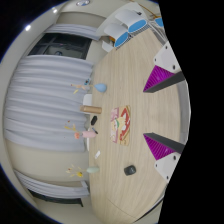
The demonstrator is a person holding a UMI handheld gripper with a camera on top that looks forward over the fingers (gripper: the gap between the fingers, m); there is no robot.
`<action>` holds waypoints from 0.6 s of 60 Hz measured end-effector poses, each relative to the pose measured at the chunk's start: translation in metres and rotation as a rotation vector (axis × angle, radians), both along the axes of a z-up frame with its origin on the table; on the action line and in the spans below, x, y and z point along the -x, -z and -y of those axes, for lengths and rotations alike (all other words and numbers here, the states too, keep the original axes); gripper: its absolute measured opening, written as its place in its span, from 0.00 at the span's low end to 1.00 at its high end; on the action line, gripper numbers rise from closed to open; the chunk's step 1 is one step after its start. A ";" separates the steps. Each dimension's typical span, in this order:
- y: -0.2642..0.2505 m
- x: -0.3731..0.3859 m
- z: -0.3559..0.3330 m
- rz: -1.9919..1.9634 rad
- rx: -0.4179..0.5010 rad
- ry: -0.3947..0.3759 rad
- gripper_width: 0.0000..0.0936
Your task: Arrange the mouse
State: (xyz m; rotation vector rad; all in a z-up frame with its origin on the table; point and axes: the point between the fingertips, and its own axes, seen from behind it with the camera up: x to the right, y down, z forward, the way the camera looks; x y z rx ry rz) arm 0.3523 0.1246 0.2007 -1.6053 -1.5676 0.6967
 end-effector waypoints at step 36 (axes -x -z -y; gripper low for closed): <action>0.041 0.002 0.086 0.042 0.081 -0.044 0.92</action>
